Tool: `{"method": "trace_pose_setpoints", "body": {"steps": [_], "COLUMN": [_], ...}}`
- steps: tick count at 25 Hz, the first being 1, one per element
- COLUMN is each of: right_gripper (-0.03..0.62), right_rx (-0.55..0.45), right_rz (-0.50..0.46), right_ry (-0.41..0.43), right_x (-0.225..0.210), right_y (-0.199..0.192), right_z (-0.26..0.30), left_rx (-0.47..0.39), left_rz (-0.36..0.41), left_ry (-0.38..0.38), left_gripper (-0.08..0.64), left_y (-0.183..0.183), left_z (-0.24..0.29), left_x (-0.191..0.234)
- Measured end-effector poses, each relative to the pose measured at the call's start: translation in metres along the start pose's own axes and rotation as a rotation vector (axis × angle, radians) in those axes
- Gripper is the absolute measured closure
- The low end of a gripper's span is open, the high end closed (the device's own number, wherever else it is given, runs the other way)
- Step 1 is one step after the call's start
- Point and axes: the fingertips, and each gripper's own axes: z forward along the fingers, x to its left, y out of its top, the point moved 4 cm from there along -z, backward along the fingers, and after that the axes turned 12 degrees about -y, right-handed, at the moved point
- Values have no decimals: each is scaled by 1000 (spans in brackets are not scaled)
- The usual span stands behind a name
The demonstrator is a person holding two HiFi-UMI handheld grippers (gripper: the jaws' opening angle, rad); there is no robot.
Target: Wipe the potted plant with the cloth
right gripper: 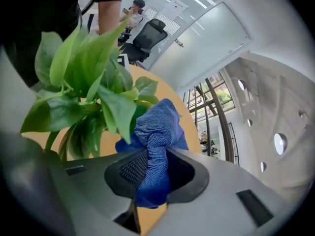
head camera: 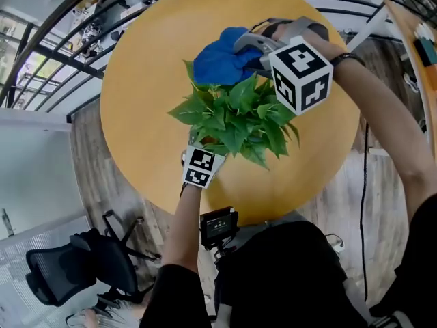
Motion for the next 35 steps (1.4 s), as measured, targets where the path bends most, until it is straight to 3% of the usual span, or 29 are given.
{"method": "trace_pose_setpoints", "body": {"steps": [9,12,15,19,22,24,28,31,35], "right_gripper": [489,489,489,489,489,489,489,489,489], "right_rx": [141,187,208,139,11,-68,-119,-62,10], "right_rz": [148,186,253,302,247,145,-114,-205,-90], "right_ry": [142,150,62,-152,-266,-283,-164,-59,18], "right_x": [105,122,95,10,-46,-62,-47,-18,7], "right_y": [-71,-92,-110,-98,-49,-6,51,41,-1], "right_z": [0,-9,-22,-40,-45,-40,0,31,43], "left_rx": [10,20,12,19,14,14,10,7,9], "left_rz": [-5,-1,7,7,-3,-4,-2,-1,1], "left_ry": [-3,-3,-5,-1,1,2,3,0,2], "left_gripper": [189,189,189,189,189,189,189,190,190], "left_y": [-5,-10,-11,-10,-9,-8,-8,-9,-8], "left_z": [1,2,4,2,2,2,1,2,2], "left_x": [-3,-3,-3,-3,-4,-6,-5,-4,1]}}
